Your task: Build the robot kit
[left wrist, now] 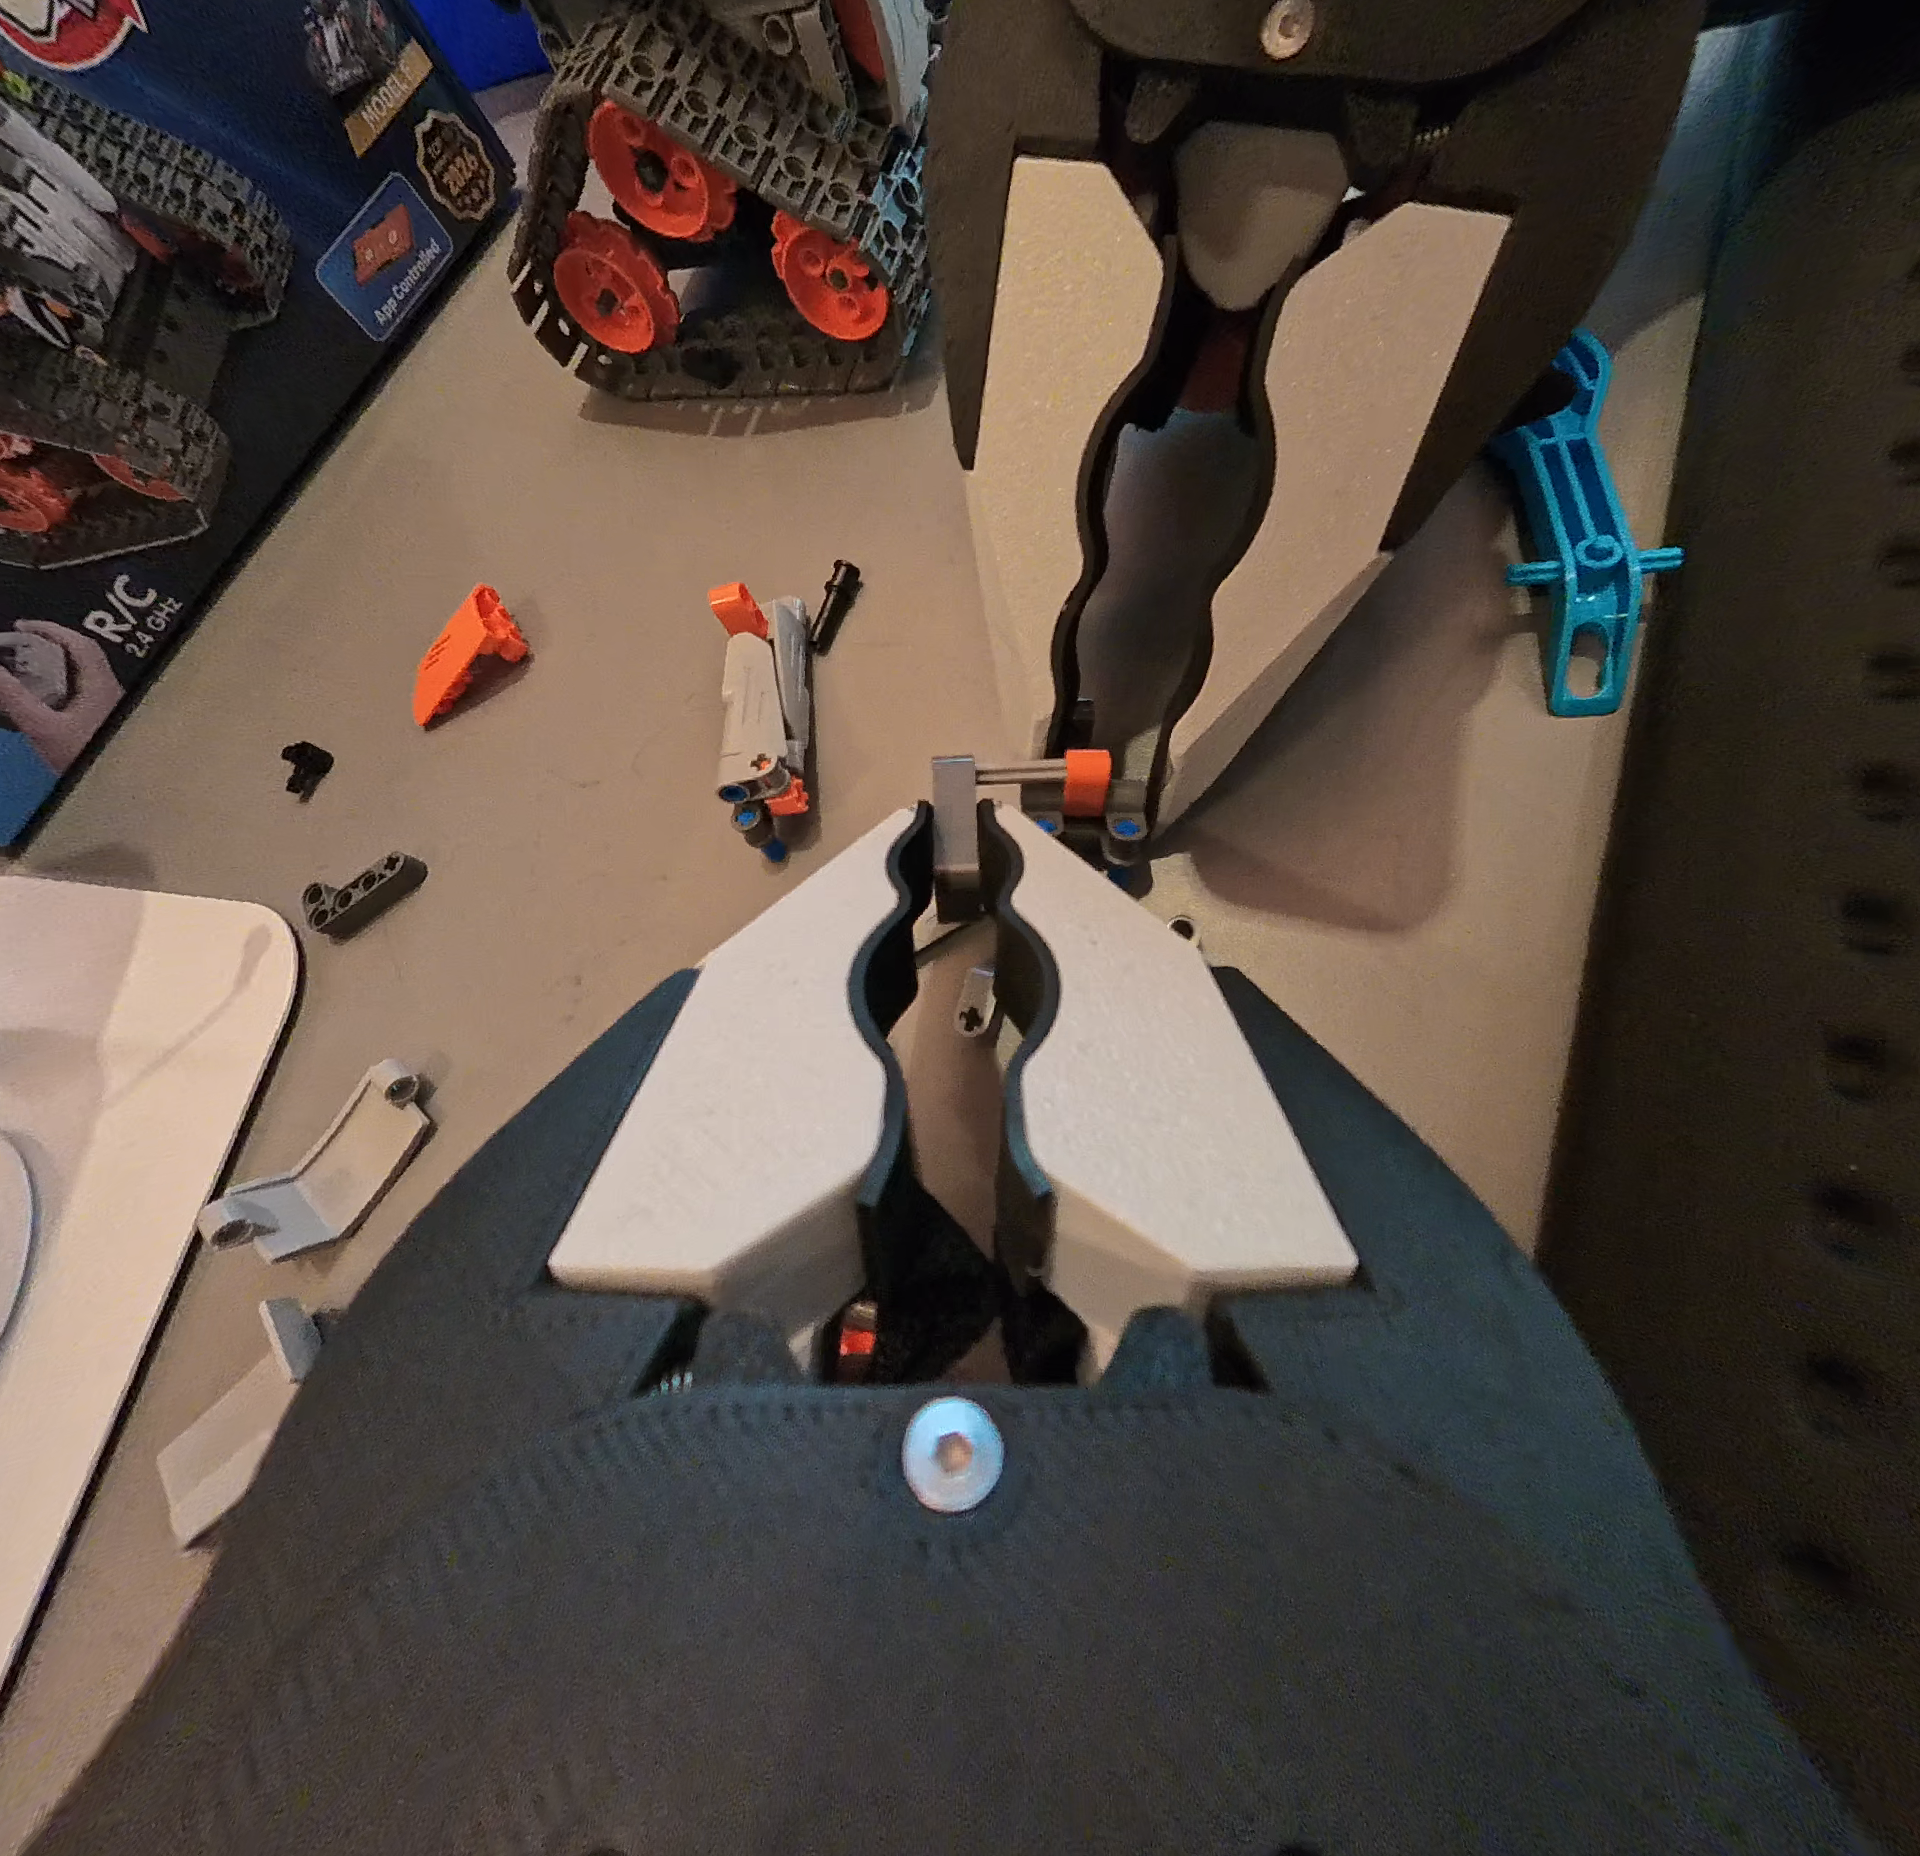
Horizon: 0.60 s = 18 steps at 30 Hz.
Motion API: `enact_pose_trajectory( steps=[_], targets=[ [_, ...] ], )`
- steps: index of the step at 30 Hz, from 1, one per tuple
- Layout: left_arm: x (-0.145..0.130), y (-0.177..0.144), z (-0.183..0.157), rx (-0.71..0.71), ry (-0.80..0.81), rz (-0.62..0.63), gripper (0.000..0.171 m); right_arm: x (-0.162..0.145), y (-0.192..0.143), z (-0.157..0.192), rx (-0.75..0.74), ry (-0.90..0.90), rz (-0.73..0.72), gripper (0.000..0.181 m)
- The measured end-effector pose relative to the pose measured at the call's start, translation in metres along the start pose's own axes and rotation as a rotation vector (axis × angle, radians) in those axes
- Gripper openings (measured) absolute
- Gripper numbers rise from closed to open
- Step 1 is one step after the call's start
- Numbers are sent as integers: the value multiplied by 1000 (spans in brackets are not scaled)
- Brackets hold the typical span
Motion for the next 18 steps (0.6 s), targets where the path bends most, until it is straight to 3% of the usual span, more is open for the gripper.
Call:
enact_pose_trajectory(
  steps=[9, 18],
  targets=[
    [3, -1, -5, -9, 143, 34, 6, 1, 1, 2, 27, -5, 17, 16],
    [1, -2, -5, -44, 123, 49, 6, 1, 2, 5, 35, -23, 31, 17]
  ],
)
Point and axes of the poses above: each gripper's, where its closed fingertips meet, y out along the fingers, x out of its top, z = x × y across the jaws, the point moved 6 cm from there along -y, back along the fingers, and after that the axes turned 15 degrees about -z, right-handed, at the moved point
